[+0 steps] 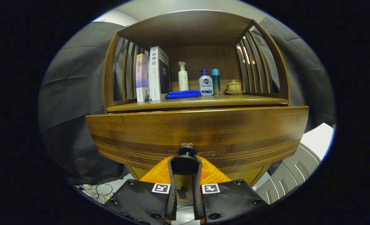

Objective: Pull open the drawer, take out the items inside it, and place them on the countertop above the cabinet.

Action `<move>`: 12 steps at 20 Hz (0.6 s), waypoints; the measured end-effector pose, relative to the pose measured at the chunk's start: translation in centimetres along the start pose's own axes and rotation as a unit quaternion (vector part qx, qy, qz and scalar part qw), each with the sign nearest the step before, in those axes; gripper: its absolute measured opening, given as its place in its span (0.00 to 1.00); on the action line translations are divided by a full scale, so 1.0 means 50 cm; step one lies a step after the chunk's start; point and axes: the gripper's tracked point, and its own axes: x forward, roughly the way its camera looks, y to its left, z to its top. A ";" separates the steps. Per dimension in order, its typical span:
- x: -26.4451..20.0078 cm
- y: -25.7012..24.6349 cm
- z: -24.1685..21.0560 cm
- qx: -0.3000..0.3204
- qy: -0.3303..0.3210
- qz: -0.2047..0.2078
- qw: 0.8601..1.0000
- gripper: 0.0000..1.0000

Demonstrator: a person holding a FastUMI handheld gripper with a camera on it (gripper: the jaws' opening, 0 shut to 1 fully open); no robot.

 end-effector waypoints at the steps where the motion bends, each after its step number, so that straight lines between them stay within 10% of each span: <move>1: -0.010 0.001 -0.001 -0.001 0.002 0.002 1.000 0.23; 12: -0.128 0.016 -0.051 -0.021 0.015 0.034 0.999 0.23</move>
